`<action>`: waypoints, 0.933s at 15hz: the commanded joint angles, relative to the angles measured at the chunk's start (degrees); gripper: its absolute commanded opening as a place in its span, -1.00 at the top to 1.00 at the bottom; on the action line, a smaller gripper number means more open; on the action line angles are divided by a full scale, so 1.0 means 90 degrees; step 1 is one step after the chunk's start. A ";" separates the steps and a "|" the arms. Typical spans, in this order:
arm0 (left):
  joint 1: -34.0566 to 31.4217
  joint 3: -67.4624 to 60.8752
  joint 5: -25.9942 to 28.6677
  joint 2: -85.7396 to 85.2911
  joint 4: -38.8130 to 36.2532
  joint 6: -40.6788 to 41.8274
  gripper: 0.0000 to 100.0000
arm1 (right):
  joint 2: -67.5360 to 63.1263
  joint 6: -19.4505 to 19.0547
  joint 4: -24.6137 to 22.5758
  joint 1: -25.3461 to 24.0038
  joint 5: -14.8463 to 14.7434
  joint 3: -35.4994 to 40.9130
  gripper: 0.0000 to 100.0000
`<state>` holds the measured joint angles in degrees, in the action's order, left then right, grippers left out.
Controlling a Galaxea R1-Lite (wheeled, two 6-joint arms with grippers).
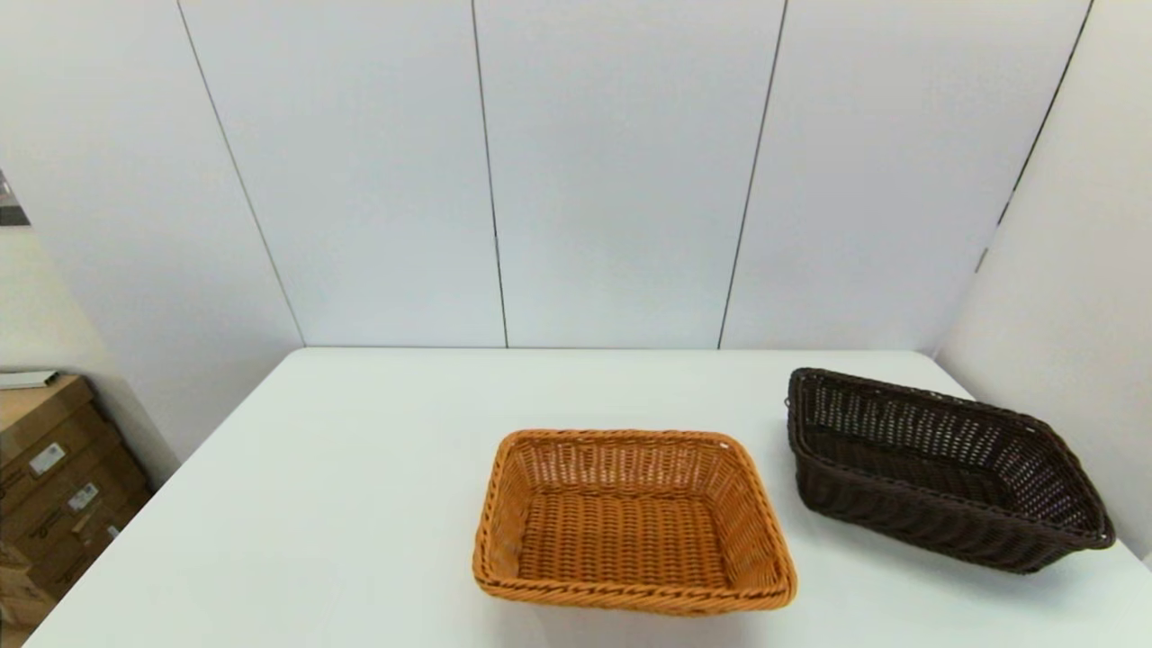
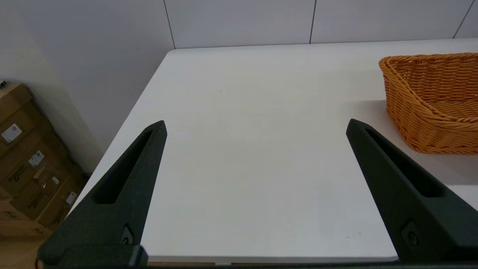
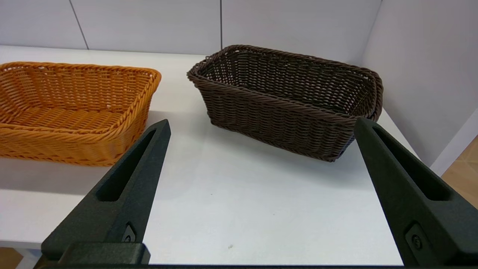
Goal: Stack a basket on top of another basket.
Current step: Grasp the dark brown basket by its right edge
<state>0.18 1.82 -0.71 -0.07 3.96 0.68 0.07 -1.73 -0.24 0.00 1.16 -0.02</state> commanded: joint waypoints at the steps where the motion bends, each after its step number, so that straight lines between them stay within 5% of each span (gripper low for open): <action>1: -0.0001 -0.0026 0.0000 -0.0002 -0.0001 -0.0027 -1.00 | -0.0008 -0.0003 -0.0002 0.0000 0.0008 0.0003 -1.00; 14: -0.0001 -0.0026 0.0000 -0.0002 -0.0001 -0.0027 -1.00 | -0.0008 -0.0023 0.0008 0.0000 -0.0002 0.0003 -1.00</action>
<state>0.18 1.57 -0.68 -0.07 3.91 0.46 0.07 -2.19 -0.10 0.00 1.15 -0.02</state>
